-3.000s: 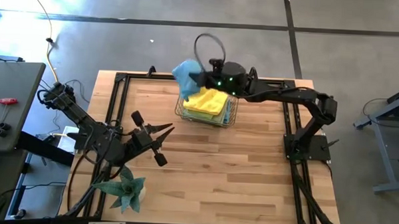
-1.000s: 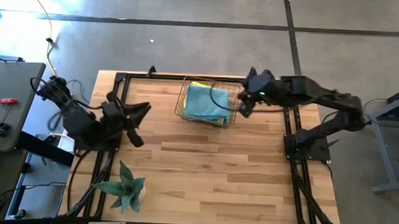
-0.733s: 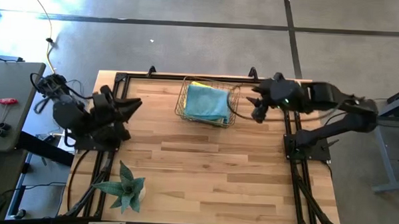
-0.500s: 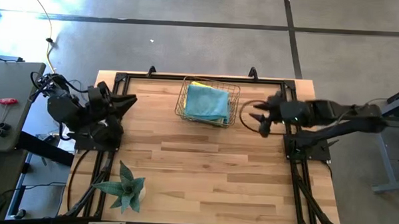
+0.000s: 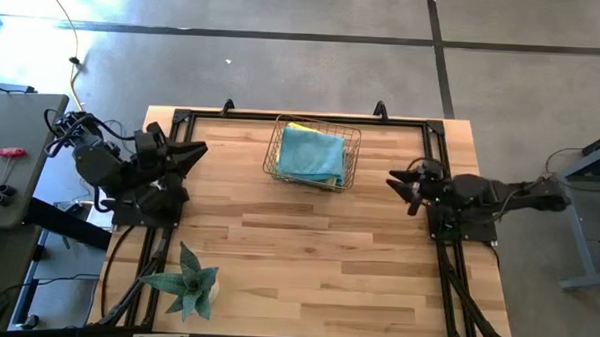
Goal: Fold microfiber towels
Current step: Return to Home Position
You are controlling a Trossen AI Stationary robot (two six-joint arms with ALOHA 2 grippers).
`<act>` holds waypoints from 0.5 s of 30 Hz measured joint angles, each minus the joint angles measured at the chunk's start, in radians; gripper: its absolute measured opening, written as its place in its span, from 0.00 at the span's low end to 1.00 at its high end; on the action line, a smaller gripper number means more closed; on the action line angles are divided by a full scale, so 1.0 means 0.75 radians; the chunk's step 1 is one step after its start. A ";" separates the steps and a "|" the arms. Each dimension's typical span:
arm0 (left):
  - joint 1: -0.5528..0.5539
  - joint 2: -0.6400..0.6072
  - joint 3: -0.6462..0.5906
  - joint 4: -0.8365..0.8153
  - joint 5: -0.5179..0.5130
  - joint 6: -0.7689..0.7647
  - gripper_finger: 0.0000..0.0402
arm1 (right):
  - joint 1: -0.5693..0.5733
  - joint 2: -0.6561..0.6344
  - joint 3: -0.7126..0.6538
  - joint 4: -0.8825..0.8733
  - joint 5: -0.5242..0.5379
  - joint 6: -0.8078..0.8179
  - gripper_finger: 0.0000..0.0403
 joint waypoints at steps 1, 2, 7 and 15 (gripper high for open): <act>0.000 0.000 0.000 0.000 0.000 -0.001 0.11 | 0.000 -0.043 -0.036 0.030 0.000 0.000 0.43; 0.000 0.001 0.000 0.000 0.000 -0.002 0.11 | 0.000 -0.081 -0.068 0.057 0.000 0.000 0.43; 0.000 0.001 0.000 0.000 0.000 -0.034 0.11 | 0.000 -0.249 -0.193 0.109 0.031 -0.048 0.43; 0.000 0.001 0.000 0.000 0.000 -0.035 0.12 | 0.000 -0.311 -0.343 0.319 -0.031 -0.108 0.43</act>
